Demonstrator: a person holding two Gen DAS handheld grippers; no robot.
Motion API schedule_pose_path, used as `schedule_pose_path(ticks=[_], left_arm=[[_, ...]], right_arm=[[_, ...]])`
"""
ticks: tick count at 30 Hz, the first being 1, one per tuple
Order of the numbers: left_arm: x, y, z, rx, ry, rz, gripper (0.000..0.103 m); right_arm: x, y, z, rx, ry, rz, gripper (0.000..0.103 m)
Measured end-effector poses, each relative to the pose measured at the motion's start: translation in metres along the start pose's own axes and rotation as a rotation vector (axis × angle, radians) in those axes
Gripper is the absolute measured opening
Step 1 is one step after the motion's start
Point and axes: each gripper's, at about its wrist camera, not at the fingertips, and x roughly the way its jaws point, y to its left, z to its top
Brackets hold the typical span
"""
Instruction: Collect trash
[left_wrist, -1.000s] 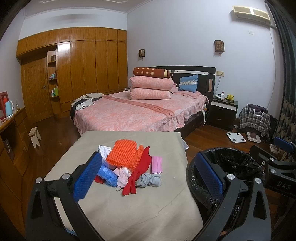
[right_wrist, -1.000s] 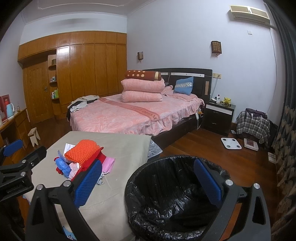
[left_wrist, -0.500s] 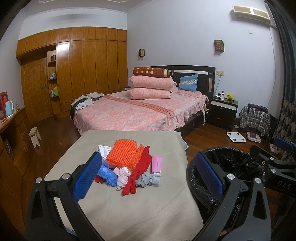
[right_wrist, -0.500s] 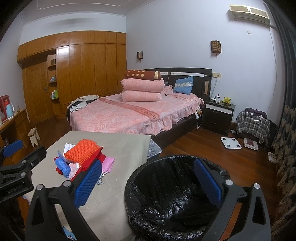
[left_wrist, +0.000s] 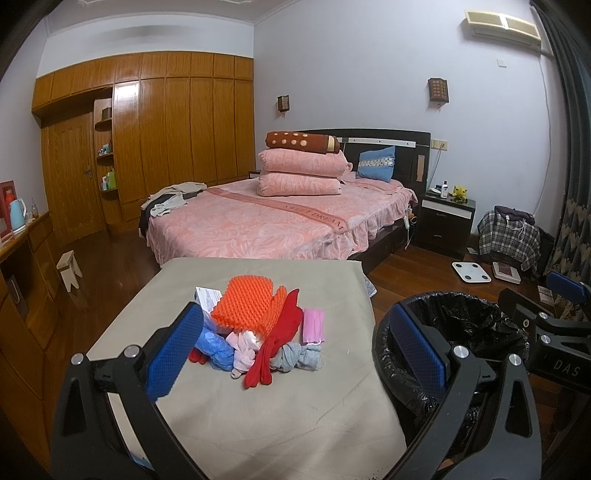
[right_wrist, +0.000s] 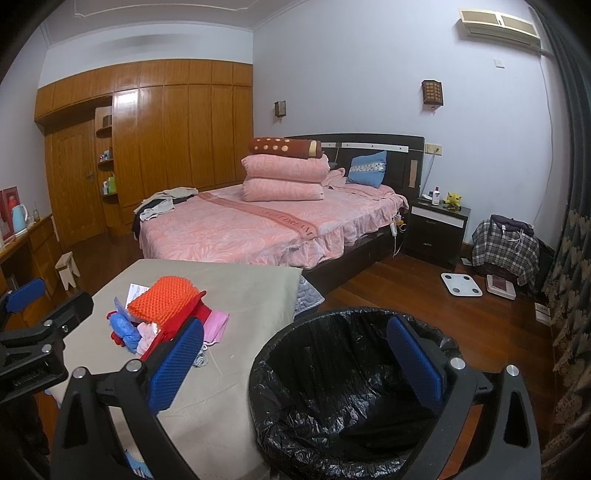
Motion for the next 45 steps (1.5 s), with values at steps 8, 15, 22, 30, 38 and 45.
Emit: schedule_pose_path(ticks=[8,15,22,30,38,45], left_arm=[[0.000,0.000,0.000,0.000,0.002,-0.001,0.098],[0.003,0.002,-0.003,-0.001,0.004,0.003,0.098],[0.002,0.005,-0.011,-0.011,0.010,0.010,0.098],[0.022,0.022,-0.017,-0.017,0.023,0.028,0.098],[0.049,0.067,-0.018,-0.042,0.059,0.118,0.098],[0.070,0.115,-0.026,-0.106,0.087,0.192,0.098]], right_arm=[[0.004,-0.001,-0.003,-0.003,0.004,0.001,0.097],[0.015,0.003,-0.012,-0.003,0.012,0.001,0.097],[0.022,0.009,-0.009,-0.005,0.027,0.008,0.097],[0.038,0.022,-0.002,-0.022,0.046,0.033,0.097],[0.077,0.048,0.001,-0.042,0.089,0.081,0.097],[0.122,0.080,-0.003,-0.074,0.129,0.117,0.097]])
